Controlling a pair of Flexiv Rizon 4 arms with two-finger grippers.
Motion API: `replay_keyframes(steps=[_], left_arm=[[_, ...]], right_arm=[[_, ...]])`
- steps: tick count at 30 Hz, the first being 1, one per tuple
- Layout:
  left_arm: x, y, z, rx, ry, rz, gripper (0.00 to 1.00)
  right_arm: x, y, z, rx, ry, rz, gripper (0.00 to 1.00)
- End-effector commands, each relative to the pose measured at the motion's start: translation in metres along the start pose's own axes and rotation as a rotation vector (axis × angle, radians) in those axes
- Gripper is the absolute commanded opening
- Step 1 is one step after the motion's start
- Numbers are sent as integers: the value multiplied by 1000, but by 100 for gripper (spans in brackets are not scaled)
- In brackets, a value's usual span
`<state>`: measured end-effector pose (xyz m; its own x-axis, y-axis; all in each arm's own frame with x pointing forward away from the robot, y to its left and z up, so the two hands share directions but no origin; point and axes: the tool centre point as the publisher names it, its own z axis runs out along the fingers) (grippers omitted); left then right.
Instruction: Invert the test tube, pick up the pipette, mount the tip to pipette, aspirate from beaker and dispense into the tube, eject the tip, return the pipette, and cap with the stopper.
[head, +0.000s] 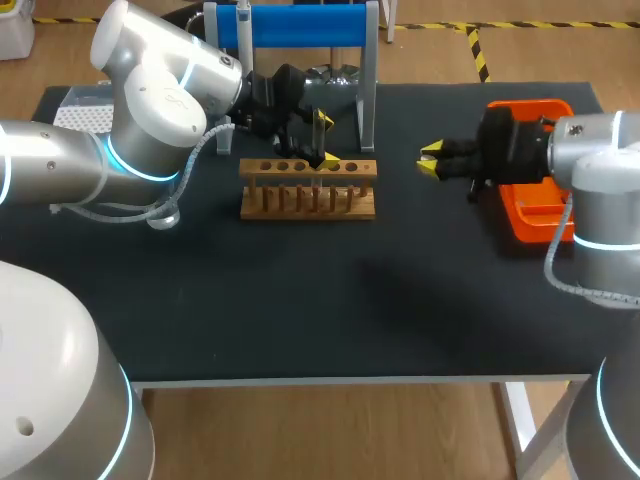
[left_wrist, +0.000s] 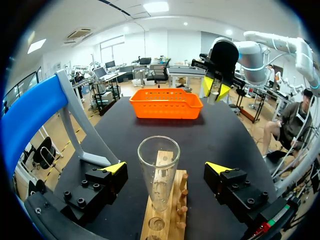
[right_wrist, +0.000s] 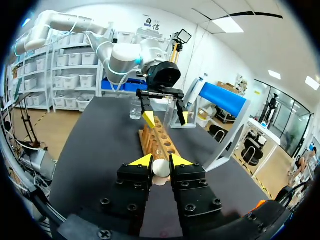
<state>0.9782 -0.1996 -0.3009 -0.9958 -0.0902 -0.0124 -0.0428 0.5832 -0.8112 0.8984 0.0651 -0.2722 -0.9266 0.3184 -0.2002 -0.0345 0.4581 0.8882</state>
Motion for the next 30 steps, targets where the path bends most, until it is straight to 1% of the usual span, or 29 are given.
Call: replay_keyframes(steps=[1,6,7,13,17,25,30], left_arm=[[-2,0,1,-2,4,0,100],[-2,0,1,-2,4,0,100],[-2,0,1,-2,4,0,100],[-2,0,1,-2,4,0,100],[-2,0,1,-2,4,0,100],[-2,0,1,-2,4,0,100],[-2,0,1,-2,4,0,100]], right_arm=[[-2,0,-2,4,47,0,0],[-2,0,-2,4,47,0,0],[-6,3,2,9,57,-9,0],[-24,28,25,13,138,-41,0],[-28,43,37,18,189,-56,0],[-34,67,60,18,242,-73,0],[-39,83,72,16,259,-83,0]])
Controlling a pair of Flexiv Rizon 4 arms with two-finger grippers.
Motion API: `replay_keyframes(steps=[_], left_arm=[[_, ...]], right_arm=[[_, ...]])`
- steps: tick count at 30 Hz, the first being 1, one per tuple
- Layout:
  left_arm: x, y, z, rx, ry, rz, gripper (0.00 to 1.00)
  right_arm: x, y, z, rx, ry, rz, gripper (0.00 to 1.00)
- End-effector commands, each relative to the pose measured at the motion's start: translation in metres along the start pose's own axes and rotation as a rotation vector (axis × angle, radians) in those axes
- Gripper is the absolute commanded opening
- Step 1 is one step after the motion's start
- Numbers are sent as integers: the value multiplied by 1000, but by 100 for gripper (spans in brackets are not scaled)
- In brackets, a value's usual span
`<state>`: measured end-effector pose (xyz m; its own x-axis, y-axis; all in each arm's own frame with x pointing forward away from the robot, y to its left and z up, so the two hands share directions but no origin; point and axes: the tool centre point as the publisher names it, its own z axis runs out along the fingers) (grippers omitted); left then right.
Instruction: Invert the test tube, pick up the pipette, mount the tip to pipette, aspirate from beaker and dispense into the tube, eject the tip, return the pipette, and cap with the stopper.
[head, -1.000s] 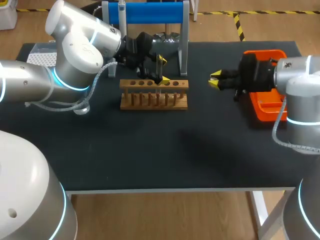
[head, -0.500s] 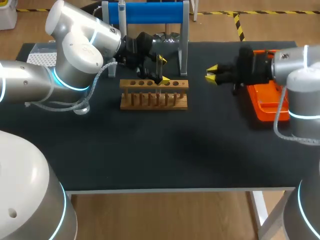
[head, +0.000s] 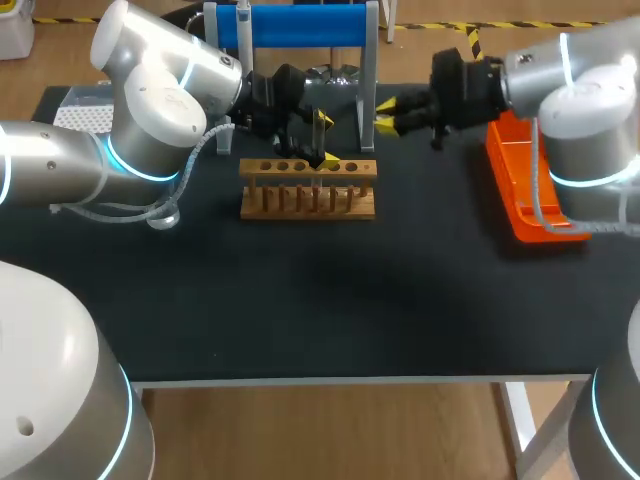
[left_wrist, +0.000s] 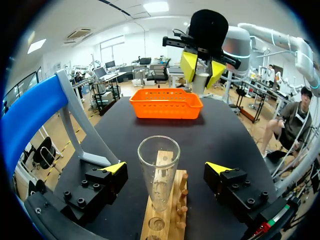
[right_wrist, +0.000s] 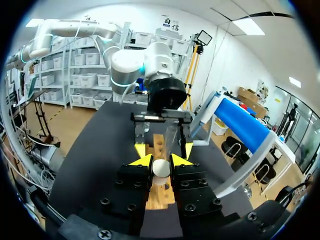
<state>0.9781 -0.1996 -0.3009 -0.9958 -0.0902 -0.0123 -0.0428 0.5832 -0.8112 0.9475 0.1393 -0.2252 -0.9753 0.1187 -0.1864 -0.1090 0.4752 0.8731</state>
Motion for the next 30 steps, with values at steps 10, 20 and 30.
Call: replay_keyframes(steps=[10,20,30], left_arm=[[-2,0,1,-2,4,0,100],[-2,0,1,-2,4,0,100],[-2,0,1,-2,4,0,100]], right_arm=[[-19,26,33,14,108,-15,0],[-22,38,50,11,128,-24,0],[-25,45,64,4,147,-32,0]])
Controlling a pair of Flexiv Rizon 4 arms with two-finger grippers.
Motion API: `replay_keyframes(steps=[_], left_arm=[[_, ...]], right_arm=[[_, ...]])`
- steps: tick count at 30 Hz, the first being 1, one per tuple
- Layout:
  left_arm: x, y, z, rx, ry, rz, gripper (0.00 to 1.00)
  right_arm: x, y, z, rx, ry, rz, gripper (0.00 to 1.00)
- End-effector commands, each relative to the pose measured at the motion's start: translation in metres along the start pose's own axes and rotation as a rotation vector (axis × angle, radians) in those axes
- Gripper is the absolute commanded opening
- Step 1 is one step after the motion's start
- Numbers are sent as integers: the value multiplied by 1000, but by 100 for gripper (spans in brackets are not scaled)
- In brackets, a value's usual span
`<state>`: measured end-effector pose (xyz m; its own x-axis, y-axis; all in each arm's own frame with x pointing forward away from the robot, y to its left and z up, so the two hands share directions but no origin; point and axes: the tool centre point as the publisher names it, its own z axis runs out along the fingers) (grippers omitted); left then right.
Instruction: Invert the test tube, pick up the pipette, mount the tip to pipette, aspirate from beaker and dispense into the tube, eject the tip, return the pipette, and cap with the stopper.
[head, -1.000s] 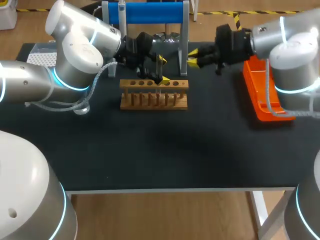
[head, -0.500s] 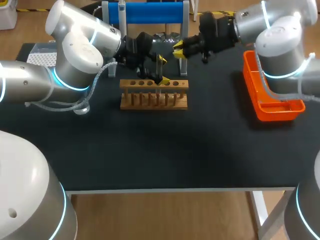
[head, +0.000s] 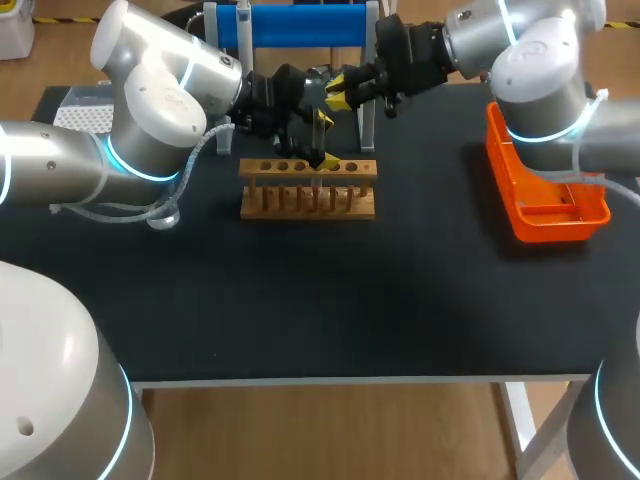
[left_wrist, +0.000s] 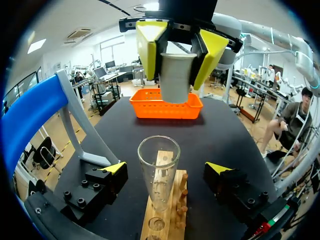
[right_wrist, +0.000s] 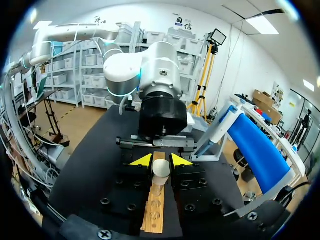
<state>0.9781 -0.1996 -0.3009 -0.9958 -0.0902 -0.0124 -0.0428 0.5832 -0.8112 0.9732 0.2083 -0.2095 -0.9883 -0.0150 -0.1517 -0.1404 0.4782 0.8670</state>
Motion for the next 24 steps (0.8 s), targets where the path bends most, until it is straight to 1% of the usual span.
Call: replay_keyframes(steps=[1,14,24], left_arm=[[-2,0,1,-2,4,0,100],[-2,0,1,-2,4,0,100],[-2,0,1,-2,4,0,100]], right_arm=[[-6,2,6,1,13,-1,0],[-6,3,17,-3,30,-4,0],[-6,0,23,2,37,-3,0]])
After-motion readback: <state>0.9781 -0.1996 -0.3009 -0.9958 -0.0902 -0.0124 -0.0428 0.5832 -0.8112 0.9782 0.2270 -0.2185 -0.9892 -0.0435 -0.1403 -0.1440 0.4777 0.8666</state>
